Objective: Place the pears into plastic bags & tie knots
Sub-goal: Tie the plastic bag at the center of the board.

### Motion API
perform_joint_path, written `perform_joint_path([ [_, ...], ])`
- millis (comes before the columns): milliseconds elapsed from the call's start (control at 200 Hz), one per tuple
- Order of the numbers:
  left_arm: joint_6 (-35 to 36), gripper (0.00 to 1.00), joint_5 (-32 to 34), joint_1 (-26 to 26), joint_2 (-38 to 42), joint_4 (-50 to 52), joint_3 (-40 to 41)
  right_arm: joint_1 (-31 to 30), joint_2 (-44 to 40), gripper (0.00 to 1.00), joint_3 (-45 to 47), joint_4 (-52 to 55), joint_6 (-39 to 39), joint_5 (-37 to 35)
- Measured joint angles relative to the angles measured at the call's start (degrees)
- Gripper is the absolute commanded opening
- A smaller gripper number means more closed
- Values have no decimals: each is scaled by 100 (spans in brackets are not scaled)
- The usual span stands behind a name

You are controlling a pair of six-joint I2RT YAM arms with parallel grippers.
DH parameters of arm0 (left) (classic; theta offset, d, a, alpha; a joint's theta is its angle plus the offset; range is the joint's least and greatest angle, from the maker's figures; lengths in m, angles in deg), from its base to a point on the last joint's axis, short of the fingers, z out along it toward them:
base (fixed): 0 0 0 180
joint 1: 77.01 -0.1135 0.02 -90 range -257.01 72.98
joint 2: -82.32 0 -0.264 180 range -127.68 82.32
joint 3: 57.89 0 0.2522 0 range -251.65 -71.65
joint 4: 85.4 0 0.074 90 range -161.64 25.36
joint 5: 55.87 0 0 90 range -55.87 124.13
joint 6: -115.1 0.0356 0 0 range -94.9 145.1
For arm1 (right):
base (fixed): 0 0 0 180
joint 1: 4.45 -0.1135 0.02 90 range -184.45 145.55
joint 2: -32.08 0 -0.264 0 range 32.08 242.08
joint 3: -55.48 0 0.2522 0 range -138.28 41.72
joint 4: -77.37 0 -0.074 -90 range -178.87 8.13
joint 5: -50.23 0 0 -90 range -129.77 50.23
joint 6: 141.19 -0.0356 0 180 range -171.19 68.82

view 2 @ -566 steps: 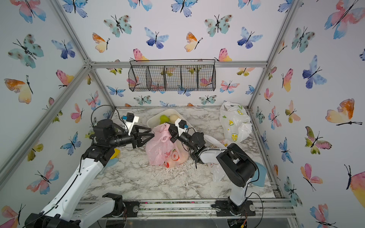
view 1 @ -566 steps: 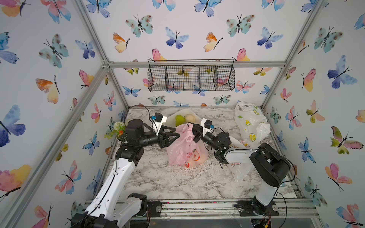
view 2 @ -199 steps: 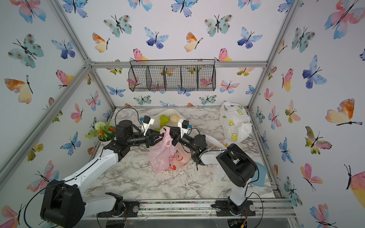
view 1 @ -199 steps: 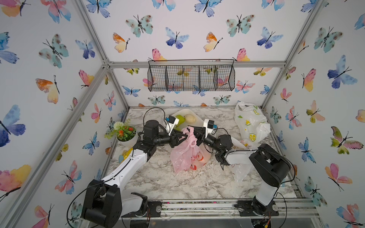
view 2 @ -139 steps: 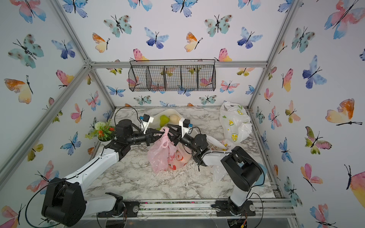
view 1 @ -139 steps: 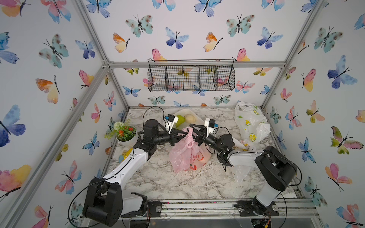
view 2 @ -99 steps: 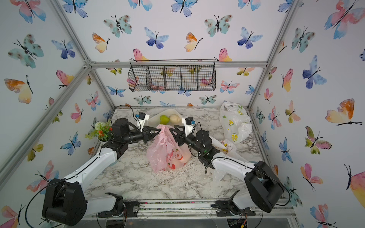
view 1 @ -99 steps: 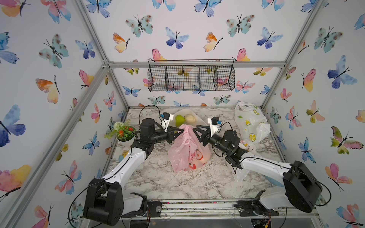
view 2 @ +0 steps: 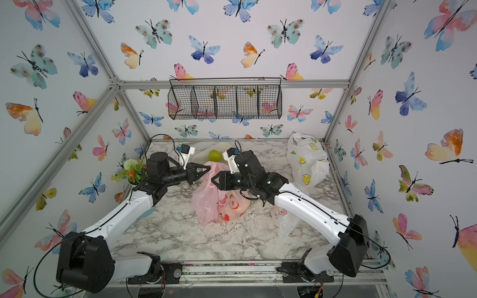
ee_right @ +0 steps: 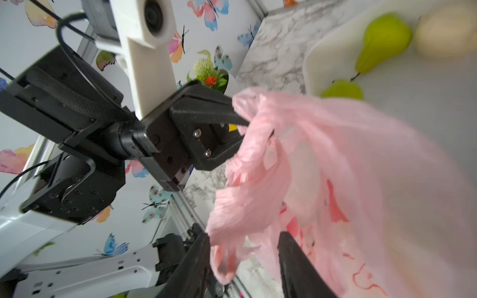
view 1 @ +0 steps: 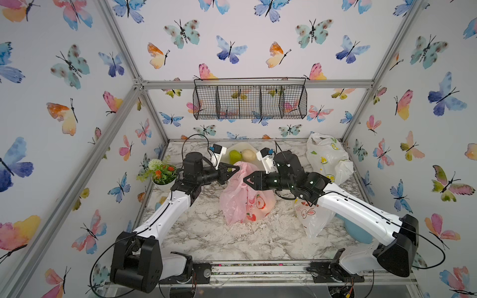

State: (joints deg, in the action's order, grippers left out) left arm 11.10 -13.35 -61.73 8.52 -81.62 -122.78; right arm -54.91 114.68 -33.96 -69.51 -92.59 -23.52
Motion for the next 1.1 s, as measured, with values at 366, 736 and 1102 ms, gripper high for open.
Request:
perform_joint_path([
  [366, -24, 0, -4, 9, 0, -9, 96, -33, 107, 32, 15, -17, -743, 245],
  [736, -44, 0, -2, 9, 0, -57, 127, -50, -76, 34, 450, -332, -999, 444],
  [1102, -162, 0, -2, 129, 0, -173, 138, -55, -66, 29, 501, -540, -1117, 466],
])
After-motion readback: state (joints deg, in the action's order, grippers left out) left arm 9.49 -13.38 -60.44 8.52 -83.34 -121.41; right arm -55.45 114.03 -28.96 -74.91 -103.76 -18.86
